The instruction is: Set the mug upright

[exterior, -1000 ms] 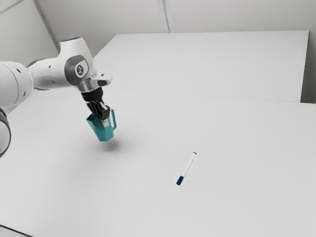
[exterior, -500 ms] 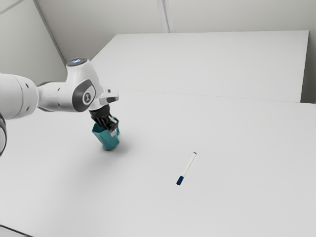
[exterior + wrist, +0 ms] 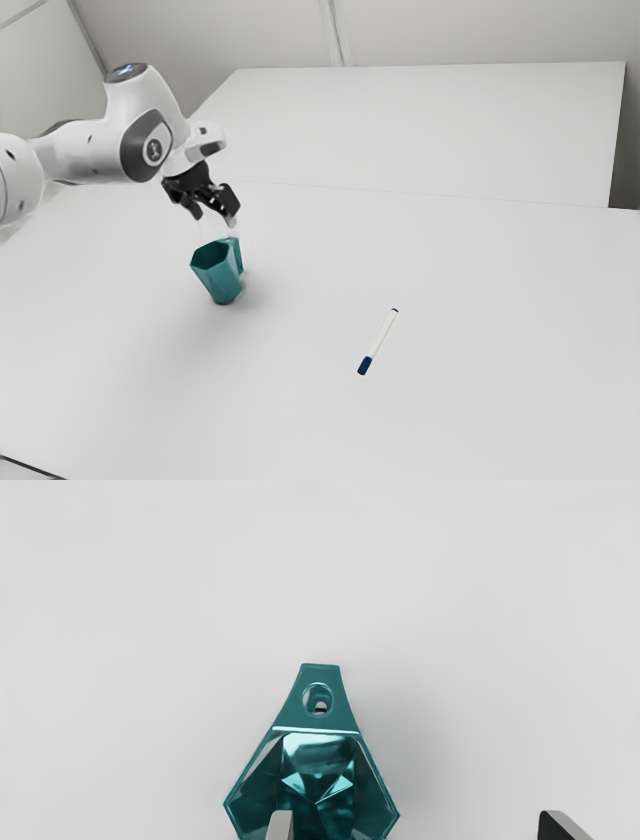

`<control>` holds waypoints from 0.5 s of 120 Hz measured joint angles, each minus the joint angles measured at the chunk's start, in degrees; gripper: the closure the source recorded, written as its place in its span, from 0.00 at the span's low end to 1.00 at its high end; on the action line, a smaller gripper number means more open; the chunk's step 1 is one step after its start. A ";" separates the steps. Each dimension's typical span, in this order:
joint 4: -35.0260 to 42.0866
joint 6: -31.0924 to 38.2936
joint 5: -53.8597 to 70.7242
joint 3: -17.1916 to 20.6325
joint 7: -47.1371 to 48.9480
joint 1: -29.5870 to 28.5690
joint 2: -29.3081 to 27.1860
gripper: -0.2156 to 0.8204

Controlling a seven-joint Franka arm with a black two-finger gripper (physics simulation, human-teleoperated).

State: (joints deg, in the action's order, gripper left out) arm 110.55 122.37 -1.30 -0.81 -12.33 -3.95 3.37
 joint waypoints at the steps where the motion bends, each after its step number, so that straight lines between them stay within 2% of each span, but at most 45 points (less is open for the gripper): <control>1: -0.72 -0.70 -0.03 0.00 0.04 0.01 0.02 0.27; 23: -13.58 -15.44 -0.40 0.01 0.89 0.04 -0.22 0.24; 43: -18.30 -24.01 -0.36 0.09 1.38 0.48 -0.85 0.22; 60: -19.06 -28.16 -0.44 0.10 1.73 1.24 -1.11 0.21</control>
State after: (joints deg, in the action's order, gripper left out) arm 91.49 94.21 -1.75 -0.70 -10.60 -2.71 2.27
